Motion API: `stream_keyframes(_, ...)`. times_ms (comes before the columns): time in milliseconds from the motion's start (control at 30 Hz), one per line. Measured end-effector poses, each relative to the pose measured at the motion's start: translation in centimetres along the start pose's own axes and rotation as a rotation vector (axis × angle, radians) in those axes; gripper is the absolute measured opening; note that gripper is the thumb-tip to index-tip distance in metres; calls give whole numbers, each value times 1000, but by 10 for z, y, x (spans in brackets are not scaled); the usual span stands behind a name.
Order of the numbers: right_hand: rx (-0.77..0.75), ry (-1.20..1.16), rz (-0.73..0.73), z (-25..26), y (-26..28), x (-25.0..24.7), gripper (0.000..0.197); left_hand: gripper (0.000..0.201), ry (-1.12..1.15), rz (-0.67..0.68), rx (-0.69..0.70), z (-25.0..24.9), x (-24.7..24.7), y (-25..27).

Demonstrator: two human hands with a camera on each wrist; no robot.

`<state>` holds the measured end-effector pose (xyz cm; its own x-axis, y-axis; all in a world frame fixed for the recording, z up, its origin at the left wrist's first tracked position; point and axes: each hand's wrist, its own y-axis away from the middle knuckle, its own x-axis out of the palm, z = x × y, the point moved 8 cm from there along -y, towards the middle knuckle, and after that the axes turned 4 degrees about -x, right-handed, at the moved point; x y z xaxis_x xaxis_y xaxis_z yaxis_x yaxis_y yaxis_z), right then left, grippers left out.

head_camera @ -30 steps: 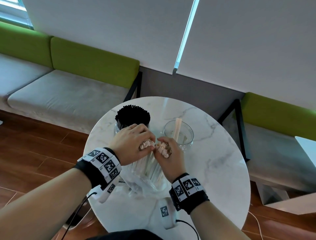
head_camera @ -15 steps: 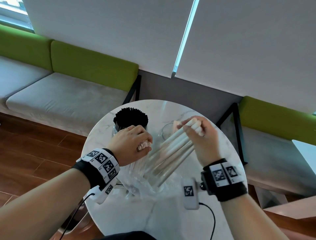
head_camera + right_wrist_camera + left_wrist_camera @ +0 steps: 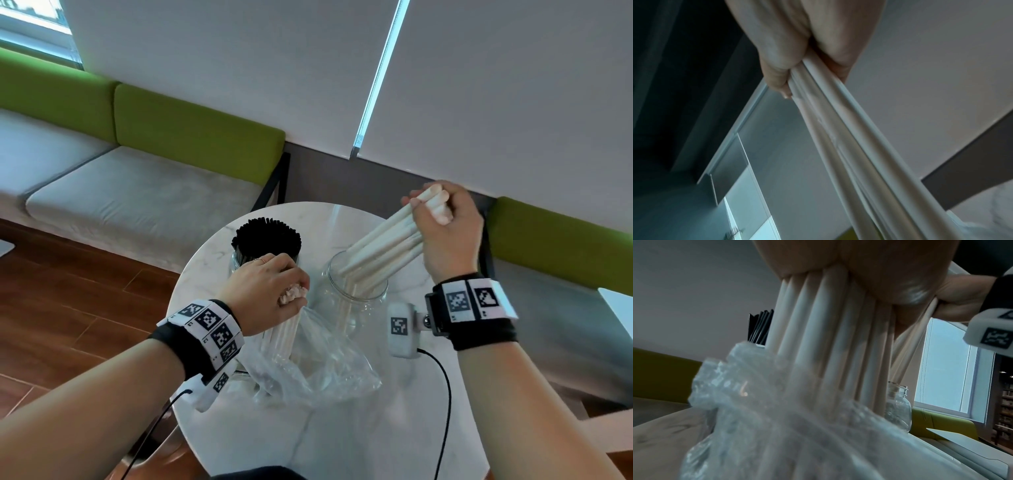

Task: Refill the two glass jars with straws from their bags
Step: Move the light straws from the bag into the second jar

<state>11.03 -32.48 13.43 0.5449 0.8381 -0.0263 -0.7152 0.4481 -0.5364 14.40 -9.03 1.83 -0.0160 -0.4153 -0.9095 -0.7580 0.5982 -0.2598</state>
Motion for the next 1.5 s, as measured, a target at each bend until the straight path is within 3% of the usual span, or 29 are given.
stream_keyframes(233, 193, 108, 148, -78, 14, 27, 26, 27, -4, 6, 0, 0, 0, 0)
stream_keyframes(400, 262, 370, 273, -126, 34, 34, 17, 28, 1, 11, -4, 0, 0, 0)
stream_keyframes(667, 105, 636, 289, -144, 37, 36, 22, 28, 2, 25, -16, -1, 0, -1)
stream_keyframes(767, 86, 623, 298, -148, 30, 37, 26, 28, 14, 21, -18, -2, -2, 0)
stream_keyframes(967, 90, 629, 466, -159, 26, 53, 34, 28, 15, 7, -26, -2, -2, 1)
stream_keyframes(1100, 75, 603, 478, -152, 32, 60, 36, 25, 18, -9, -23, -2, -3, 1)
stream_keyframes(1233, 53, 717, 595, -151, 38, 80, 45, 24, 17, -7, -25, -2, -3, 0)
stream_keyframes(1400, -13, 650, 483, -154, 32, 85, 11, 22, 14, -18, -28, -3, -3, 1)
stream_keyframes(1500, -20, 557, 337, -142, 24, 71, 5, 22, 2, -18, -27, -2, -3, 2)
